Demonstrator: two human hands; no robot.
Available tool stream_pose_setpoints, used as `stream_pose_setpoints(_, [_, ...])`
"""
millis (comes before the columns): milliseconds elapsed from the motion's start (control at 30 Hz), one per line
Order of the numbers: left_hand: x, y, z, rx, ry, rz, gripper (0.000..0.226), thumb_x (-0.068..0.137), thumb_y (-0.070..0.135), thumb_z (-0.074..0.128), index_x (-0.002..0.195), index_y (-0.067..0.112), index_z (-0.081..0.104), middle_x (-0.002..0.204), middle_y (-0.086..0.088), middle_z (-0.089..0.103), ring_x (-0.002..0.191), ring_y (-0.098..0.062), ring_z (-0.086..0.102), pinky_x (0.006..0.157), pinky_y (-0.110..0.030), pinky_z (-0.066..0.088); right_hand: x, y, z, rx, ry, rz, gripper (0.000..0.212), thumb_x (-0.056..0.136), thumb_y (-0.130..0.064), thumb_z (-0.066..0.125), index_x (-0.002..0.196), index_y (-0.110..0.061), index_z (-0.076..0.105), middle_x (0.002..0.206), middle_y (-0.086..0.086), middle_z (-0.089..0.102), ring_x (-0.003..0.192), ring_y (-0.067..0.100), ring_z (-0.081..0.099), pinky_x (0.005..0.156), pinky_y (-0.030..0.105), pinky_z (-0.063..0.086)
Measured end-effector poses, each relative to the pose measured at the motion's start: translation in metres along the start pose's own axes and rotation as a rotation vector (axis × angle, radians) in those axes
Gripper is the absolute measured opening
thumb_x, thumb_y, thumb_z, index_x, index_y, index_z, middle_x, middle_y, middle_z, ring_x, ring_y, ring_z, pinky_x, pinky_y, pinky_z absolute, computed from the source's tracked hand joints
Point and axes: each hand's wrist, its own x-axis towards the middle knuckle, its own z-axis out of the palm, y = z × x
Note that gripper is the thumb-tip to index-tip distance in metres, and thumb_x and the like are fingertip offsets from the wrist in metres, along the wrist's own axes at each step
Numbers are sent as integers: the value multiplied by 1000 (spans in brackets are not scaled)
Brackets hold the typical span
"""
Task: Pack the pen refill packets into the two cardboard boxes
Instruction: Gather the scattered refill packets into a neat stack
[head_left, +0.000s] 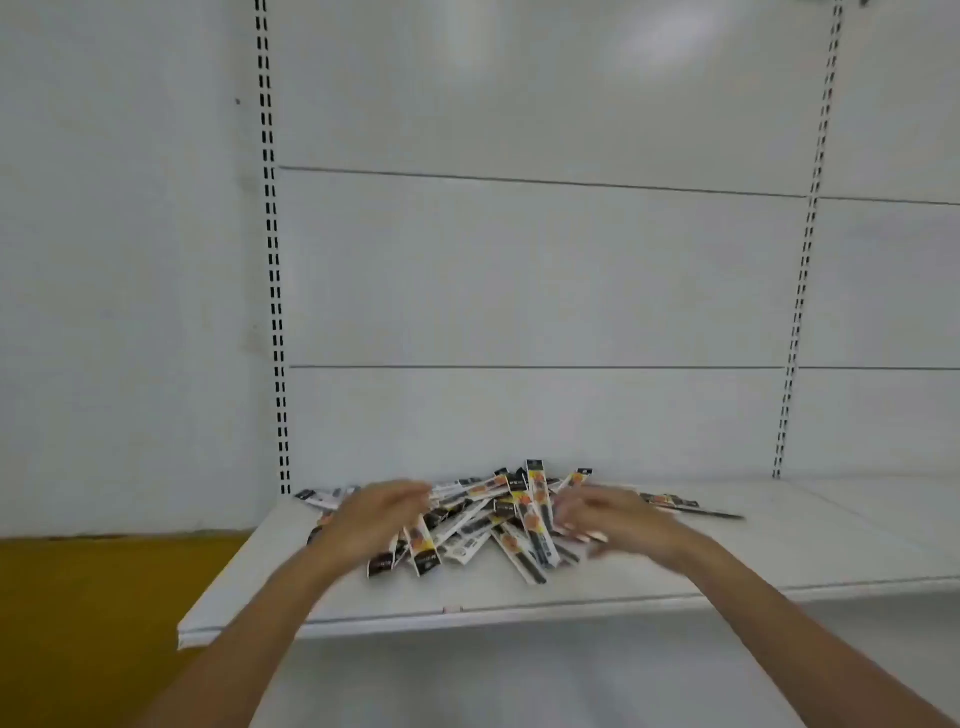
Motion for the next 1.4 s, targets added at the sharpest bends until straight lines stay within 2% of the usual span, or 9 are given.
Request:
stream_pose_setpoints(100, [13,-37,8,273,215,-209,44,90,47,42,123,19,52,127,-2,55,112,-23,50,96,-34,38,29,8,15,-236,308,11,49,86,-45,59,125,-17,51,112,-1,60,99,17,56,73,25,46])
stream_pose_setpoints(333, [22,-67,24,544,82,-436,73,80,68,39,133,17,36,141,-13,37,126,-32,34,102,-45,26,77,47,48,-441,205,188,130,47,-76,68,148,-25,4,153,10,27,138,33,28,110,47,30])
stream_pose_setpoints(533, [28,-71,32,423,50,-74,48,80,55,54,110,18,57,104,-1,63,91,-19,56,73,-30,45,105,51,46,-599,223,117,88,76,-43,67,147,-24,18,136,7,51,129,34,40,95,34,39])
stream_pose_setpoints(667, [43,-81,19,362,110,157,34,84,31,58,118,27,55,102,9,57,86,-11,53,74,-27,42,115,58,32,-663,254,4,23,72,-34,69,89,-31,54,89,3,59,97,28,60,69,28,40])
stream_pose_setpoints(767, [61,-107,-10,583,200,323,49,70,1,58,115,21,54,106,2,55,96,-19,51,75,-32,42,116,55,16,-592,154,14,58,74,-40,73,122,-18,51,109,2,61,101,23,57,83,33,46])
stream_pose_setpoints(900, [86,-142,-26,811,44,282,73,66,21,66,135,19,39,139,-10,42,127,-33,36,98,-46,34,127,45,10,-277,147,130,77,80,-63,54,139,-17,37,134,6,51,121,23,47,90,33,38])
stream_pose_setpoints(1033, [107,-130,-3,731,-151,177,86,67,68,35,143,33,16,153,3,15,141,-19,8,113,-44,9,159,29,27,-315,162,133,64,84,-65,44,95,-3,57,78,11,64,70,15,60,58,22,35])
stream_pose_setpoints(1200, [115,-120,29,655,-112,344,76,67,60,30,135,26,36,147,4,32,137,-17,23,110,-33,8,203,28,45,-432,228,100,61,77,-69,52,47,-17,42,48,-6,51,43,9,43,48,23,31])
stream_pose_setpoints(1400, [119,-122,25,849,2,552,52,66,58,47,104,24,53,99,-1,63,90,-21,59,95,-37,36,221,24,45,-157,261,82,33,74,-22,73,89,-9,47,73,0,47,64,9,46,58,30,43])
